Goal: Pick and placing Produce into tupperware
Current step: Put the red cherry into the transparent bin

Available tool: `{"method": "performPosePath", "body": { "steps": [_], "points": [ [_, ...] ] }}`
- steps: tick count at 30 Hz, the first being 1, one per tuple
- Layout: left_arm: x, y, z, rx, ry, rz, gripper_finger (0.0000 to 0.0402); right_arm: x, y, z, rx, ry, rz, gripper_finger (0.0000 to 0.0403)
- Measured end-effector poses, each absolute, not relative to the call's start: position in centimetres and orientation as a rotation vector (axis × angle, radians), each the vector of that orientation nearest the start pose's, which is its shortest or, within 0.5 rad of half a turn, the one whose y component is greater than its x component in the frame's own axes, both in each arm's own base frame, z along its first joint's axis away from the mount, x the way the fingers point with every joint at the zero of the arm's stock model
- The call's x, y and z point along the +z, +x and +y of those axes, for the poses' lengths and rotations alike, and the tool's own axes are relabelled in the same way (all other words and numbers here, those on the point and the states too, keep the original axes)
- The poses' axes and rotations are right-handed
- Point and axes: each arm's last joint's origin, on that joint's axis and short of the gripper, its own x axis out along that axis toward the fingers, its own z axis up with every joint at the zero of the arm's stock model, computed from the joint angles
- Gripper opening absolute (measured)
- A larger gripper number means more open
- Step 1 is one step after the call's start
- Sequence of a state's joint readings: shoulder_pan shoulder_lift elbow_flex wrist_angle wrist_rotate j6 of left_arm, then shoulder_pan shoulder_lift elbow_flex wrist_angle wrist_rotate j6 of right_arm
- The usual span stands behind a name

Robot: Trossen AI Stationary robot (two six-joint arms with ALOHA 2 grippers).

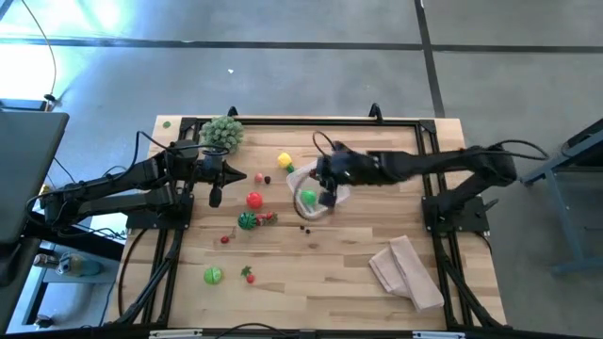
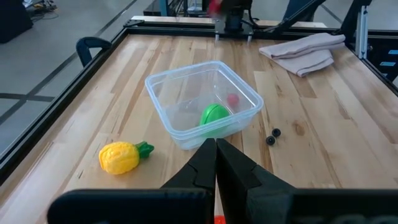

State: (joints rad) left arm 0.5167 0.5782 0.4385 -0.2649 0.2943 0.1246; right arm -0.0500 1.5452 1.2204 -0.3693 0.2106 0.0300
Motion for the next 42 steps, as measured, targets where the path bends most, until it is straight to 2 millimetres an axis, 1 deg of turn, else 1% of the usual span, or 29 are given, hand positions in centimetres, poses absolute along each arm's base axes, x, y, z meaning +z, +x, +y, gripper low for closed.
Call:
{"method": "performPosePath", "body": {
  "steps": [4,7,10,16,20,33,42],
  "points": [
    [23.5,12.4,6.1,0.195,-0.037,0.386,0.0001,24.5,35.0,-5.5,-0.249,0.067,0.827,0.0046],
    [23.5,12.4,6.1,0.196,-0.037,0.385,0.0001,22.1,35.7,-6.9,-0.241,0.126,0.889,0.0046],
    [23.5,12.4,6.1,0.196,-0.037,0.385,0.0001,20.1,36.2,-7.9,-0.251,0.159,0.938,0.0046],
    [23.5,12.4,6.1,0.196,-0.038,0.386,0.0001,17.5,36.6,-8.8,-0.254,0.216,1.005,0.0046],
    [23.5,12.4,6.1,0.196,-0.037,0.385,0.0001,16.7,36.7,-8.8,-0.243,0.23,1.028,0.0046],
    [23.6,12.4,6.1,0.195,-0.037,0.385,0.0001,15.5,36.5,-8.8,-0.255,0.249,1.109,0.0046],
    [23.5,12.4,6.1,0.195,-0.037,0.385,0.0001,15.4,36.6,-8.8,-0.249,0.239,1.102,0.005]
  ]
}}
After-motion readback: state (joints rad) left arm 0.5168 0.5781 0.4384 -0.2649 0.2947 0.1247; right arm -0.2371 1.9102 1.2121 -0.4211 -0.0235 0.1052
